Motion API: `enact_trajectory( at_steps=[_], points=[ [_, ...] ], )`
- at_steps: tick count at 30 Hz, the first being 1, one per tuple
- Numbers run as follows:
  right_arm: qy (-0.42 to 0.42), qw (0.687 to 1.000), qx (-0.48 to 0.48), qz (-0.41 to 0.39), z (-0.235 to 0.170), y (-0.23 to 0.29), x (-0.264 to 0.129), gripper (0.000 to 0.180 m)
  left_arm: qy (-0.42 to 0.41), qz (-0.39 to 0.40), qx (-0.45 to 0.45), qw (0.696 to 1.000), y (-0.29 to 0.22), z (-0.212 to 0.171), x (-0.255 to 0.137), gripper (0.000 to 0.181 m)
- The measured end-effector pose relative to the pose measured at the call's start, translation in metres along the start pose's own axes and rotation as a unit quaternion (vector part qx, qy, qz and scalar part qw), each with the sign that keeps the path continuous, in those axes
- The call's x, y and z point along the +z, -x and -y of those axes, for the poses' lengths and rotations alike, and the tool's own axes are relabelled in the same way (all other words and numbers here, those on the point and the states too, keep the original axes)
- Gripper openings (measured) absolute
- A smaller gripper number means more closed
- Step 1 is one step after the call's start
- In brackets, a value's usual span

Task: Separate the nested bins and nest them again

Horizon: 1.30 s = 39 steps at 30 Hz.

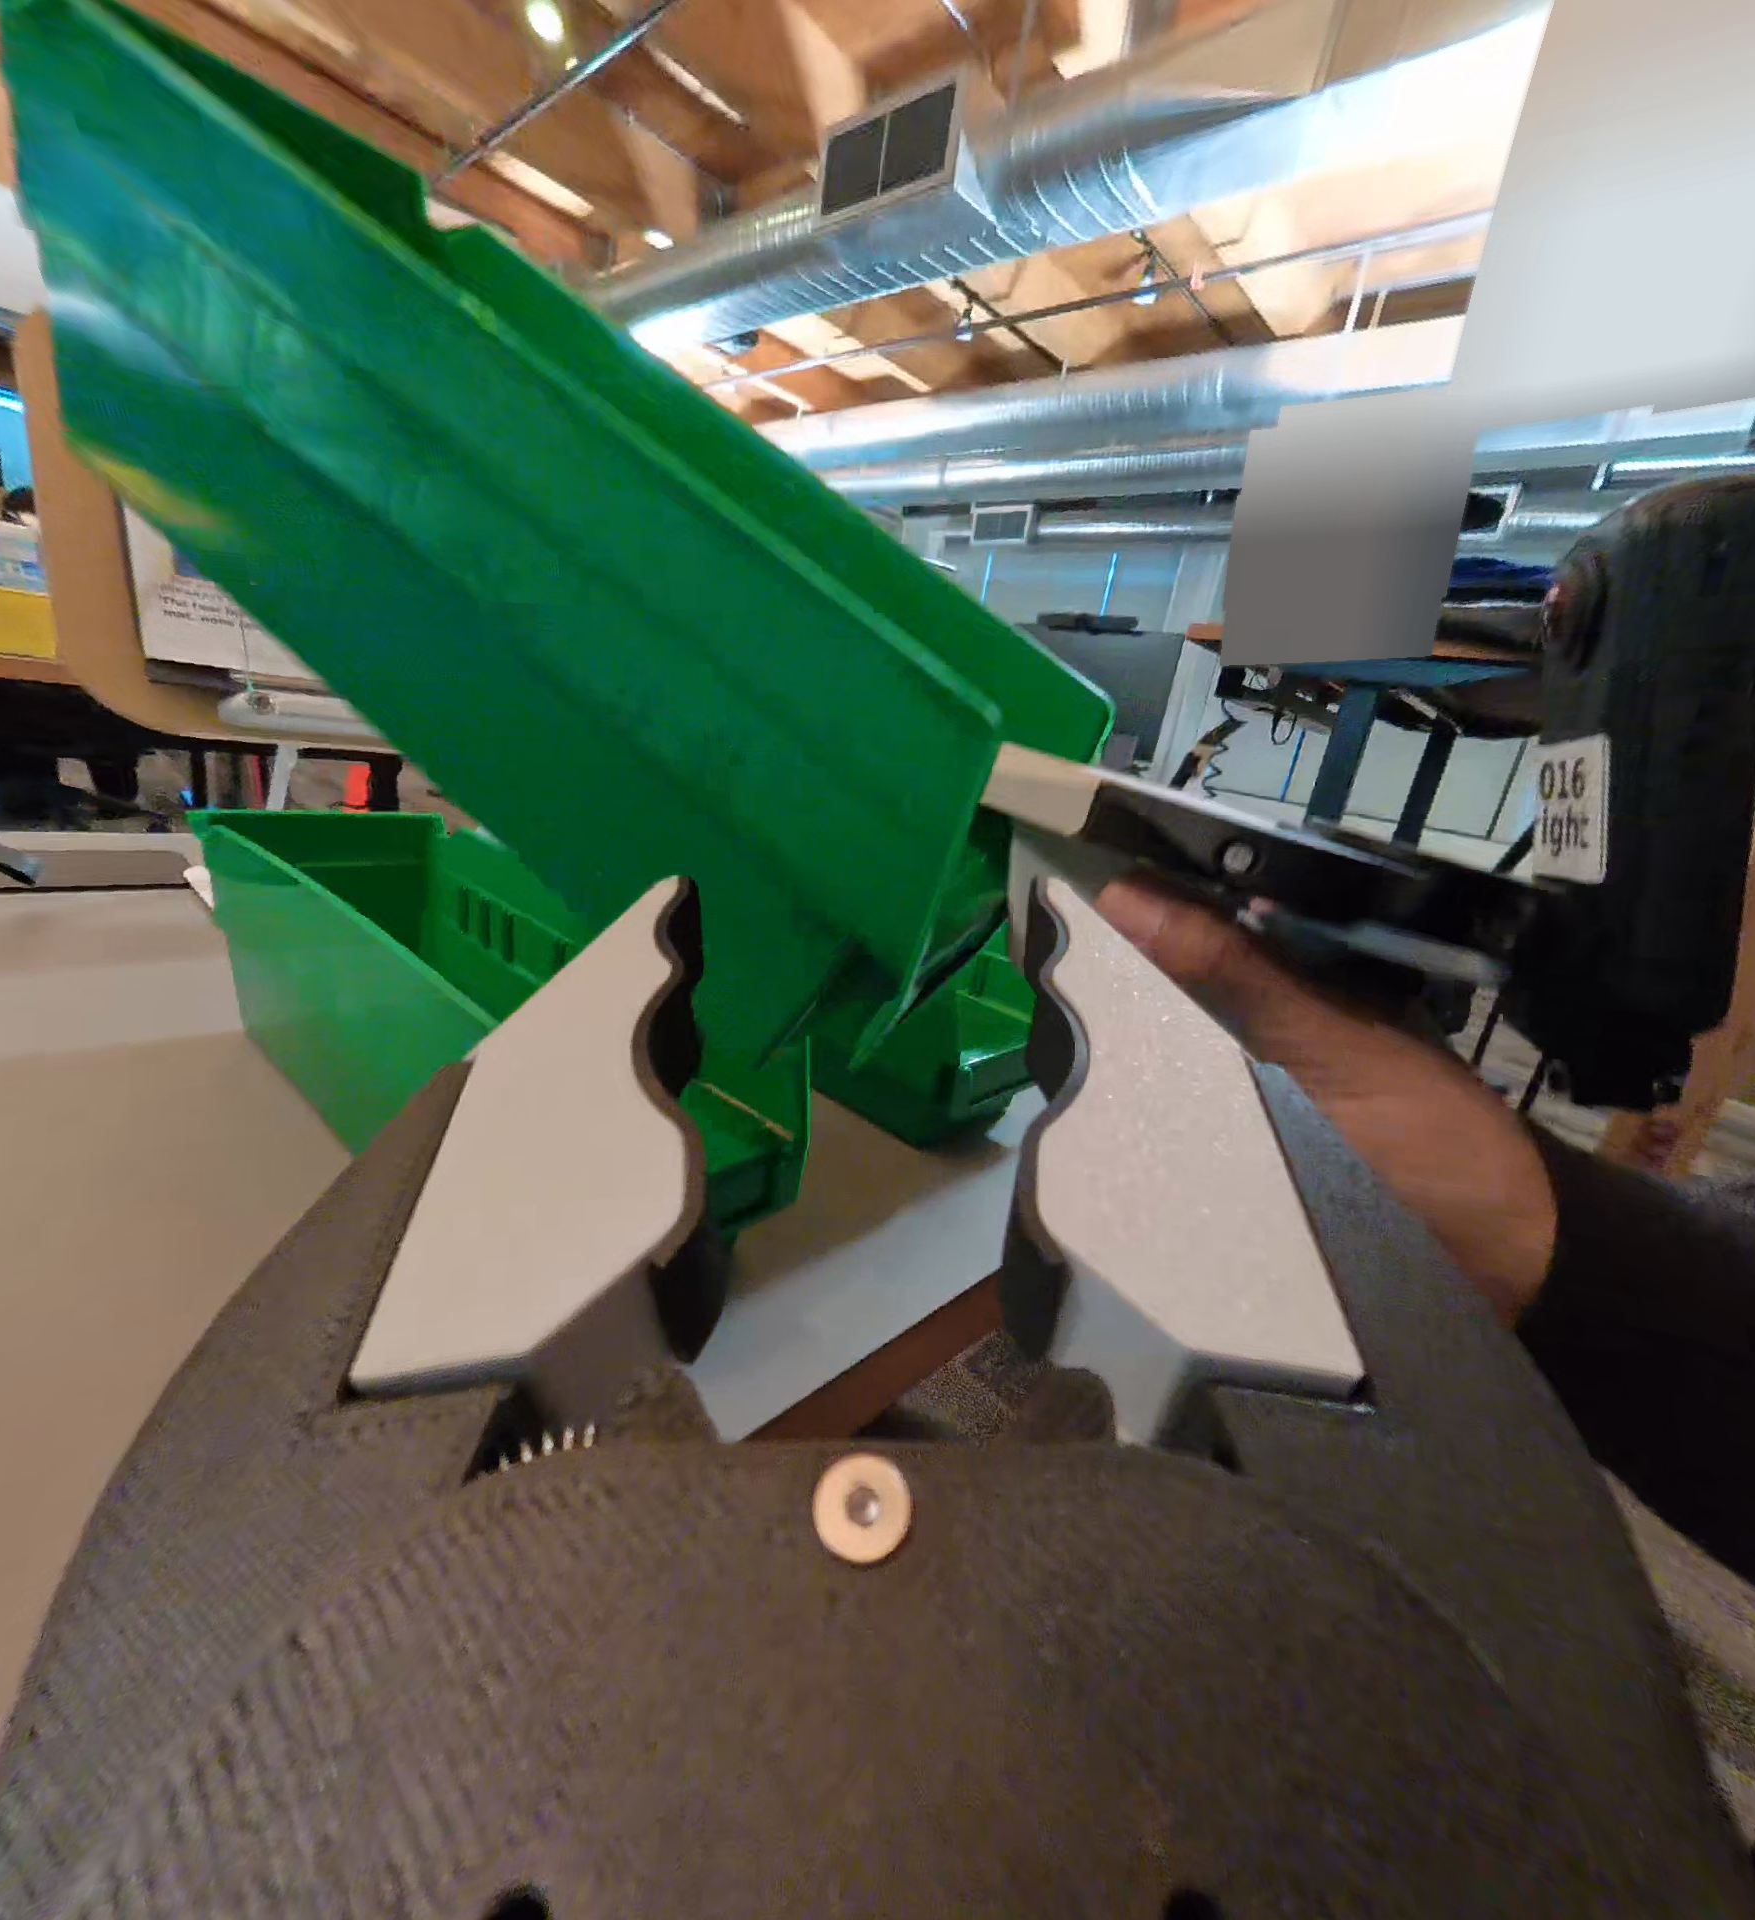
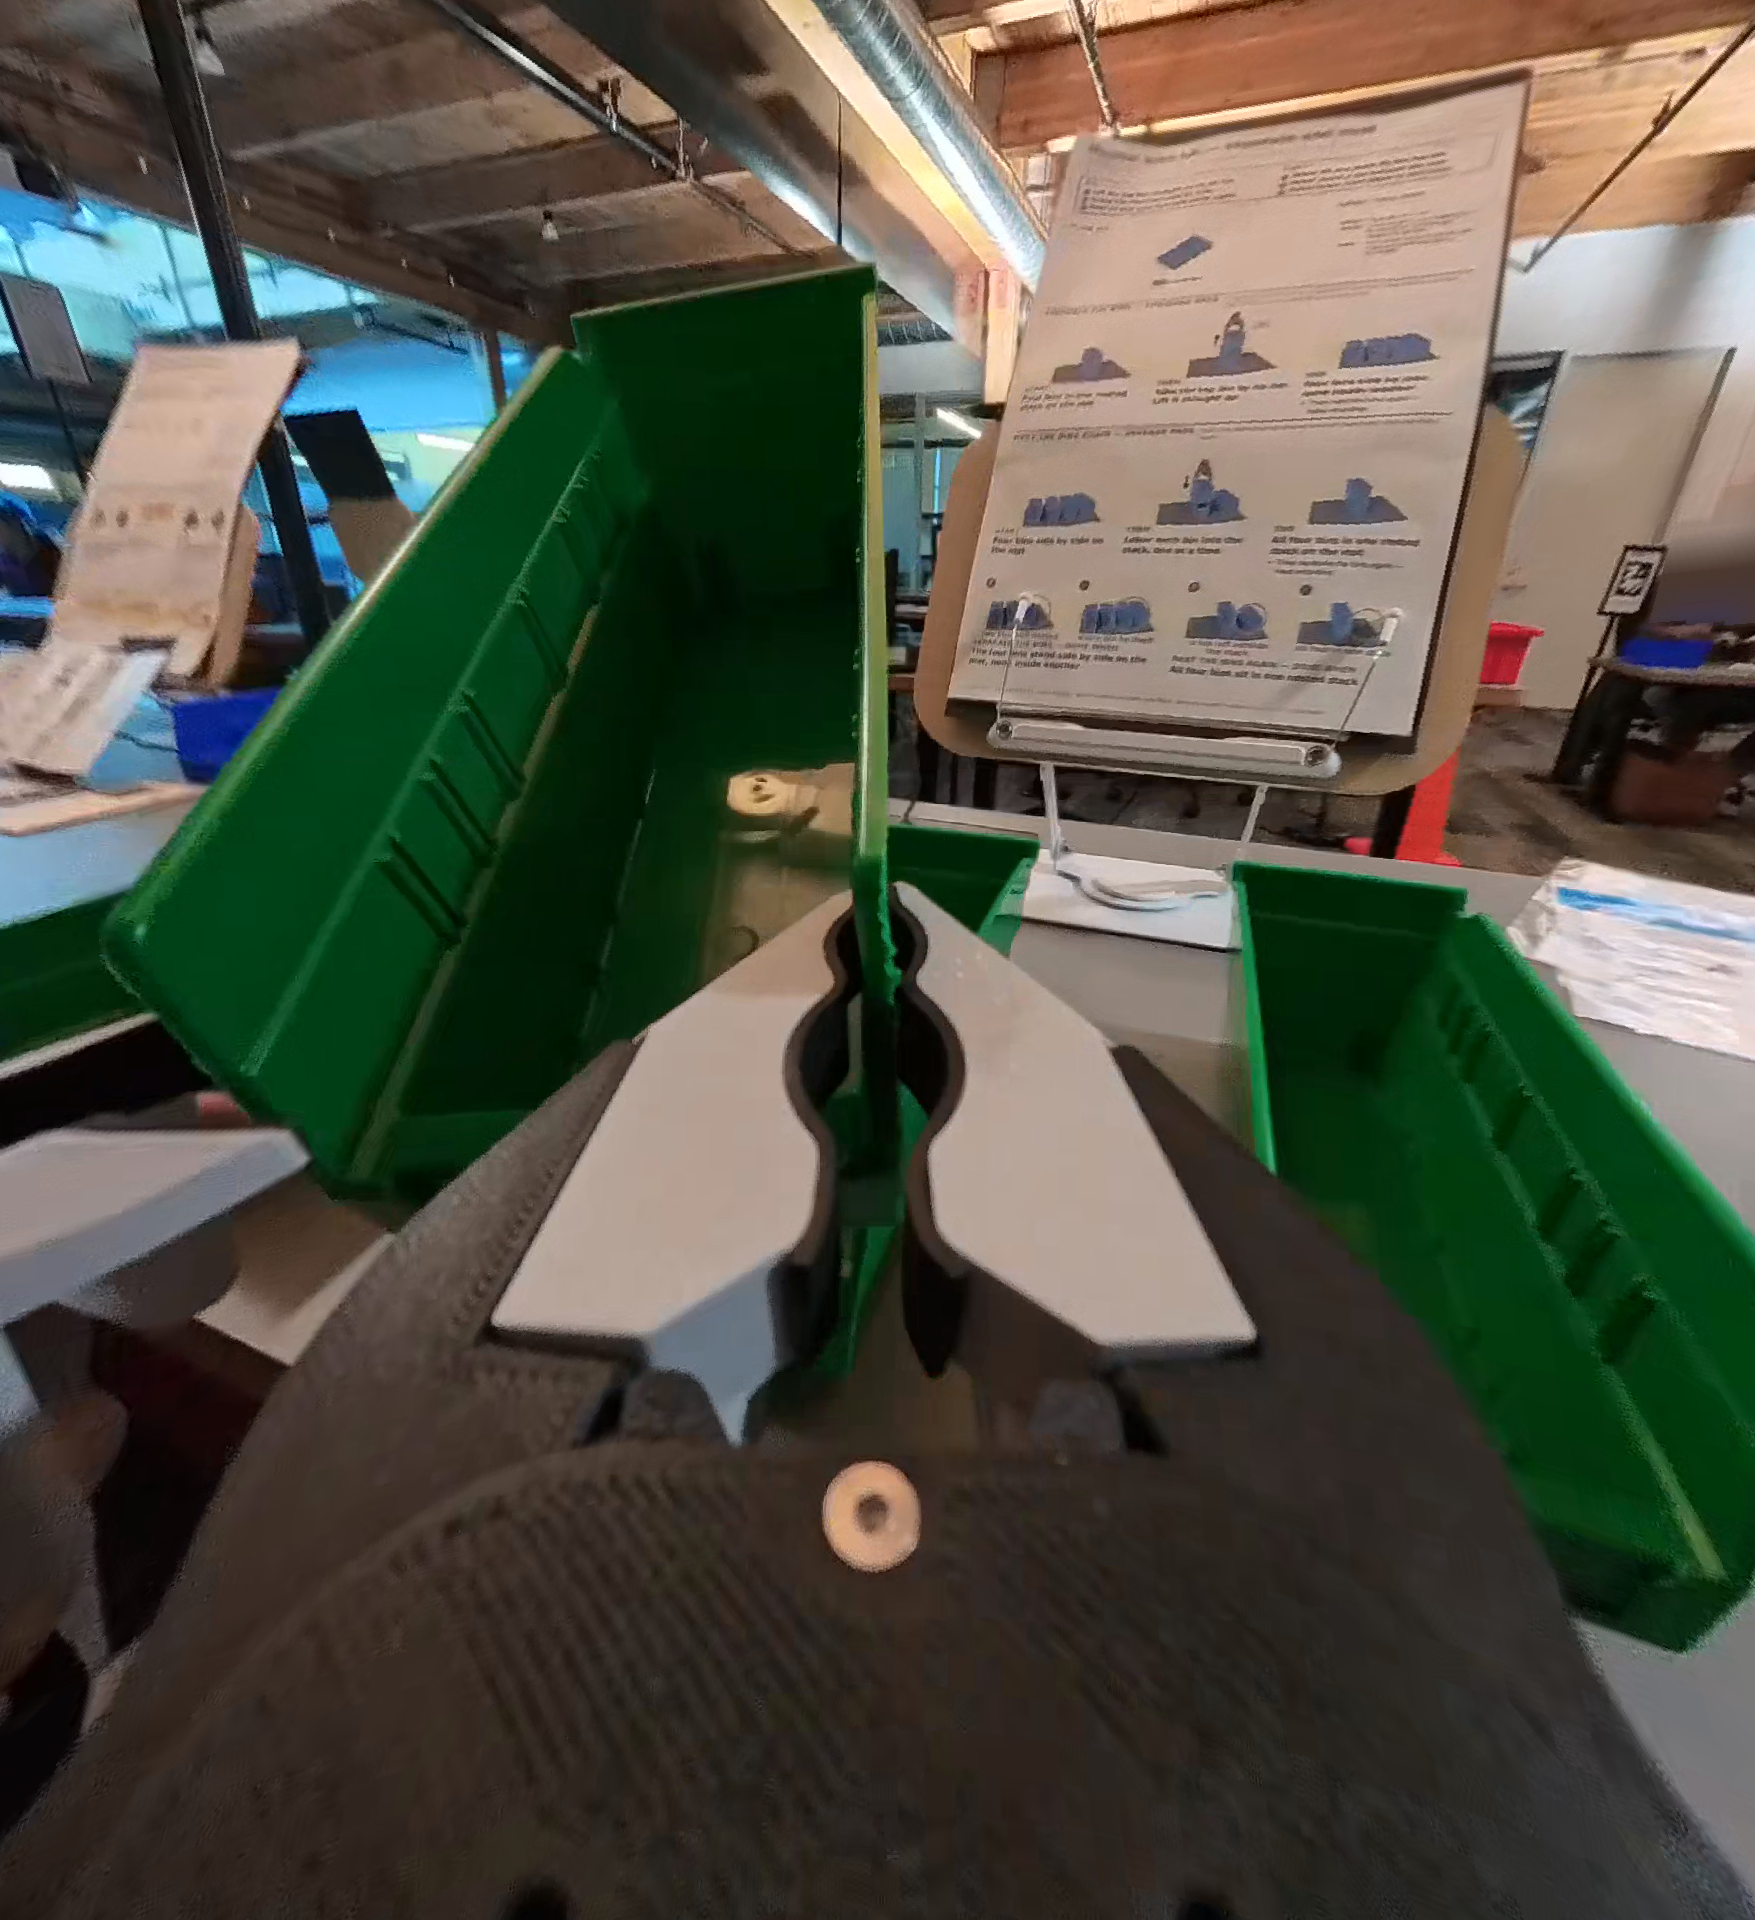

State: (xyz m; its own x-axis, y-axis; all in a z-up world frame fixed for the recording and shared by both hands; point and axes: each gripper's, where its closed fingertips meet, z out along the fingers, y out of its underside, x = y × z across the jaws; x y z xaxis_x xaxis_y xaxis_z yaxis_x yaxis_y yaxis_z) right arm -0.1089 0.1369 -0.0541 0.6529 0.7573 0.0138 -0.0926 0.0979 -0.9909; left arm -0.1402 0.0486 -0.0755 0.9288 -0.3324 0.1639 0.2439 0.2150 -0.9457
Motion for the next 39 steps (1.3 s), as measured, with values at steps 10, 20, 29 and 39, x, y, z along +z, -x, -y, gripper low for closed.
enact_trajectory(
  at_steps=[10,20,29,39],
  points=[
    [-0.048,0.992,-0.113,-0.001,0.004,0.038,-0.009,0.009,0.044,0.099,-0.033,0.994,0.041,-0.009,-0.002,0.019],
    [-0.074,0.981,-0.142,0.112,-0.003,0.102,-0.021,0.045,0.014,0.124,-0.084,0.989,0.090,0.027,-0.013,0.002],
    [-0.093,0.971,-0.158,0.153,-0.008,0.122,-0.031,0.029,-0.080,0.173,-0.043,0.981,0.137,0.106,-0.042,0.001],
    [-0.044,0.975,-0.156,0.152,-0.032,0.111,-0.019,0.023,-0.058,0.354,0.094,0.929,0.246,0.133,-0.119,0.001]
  ],
)
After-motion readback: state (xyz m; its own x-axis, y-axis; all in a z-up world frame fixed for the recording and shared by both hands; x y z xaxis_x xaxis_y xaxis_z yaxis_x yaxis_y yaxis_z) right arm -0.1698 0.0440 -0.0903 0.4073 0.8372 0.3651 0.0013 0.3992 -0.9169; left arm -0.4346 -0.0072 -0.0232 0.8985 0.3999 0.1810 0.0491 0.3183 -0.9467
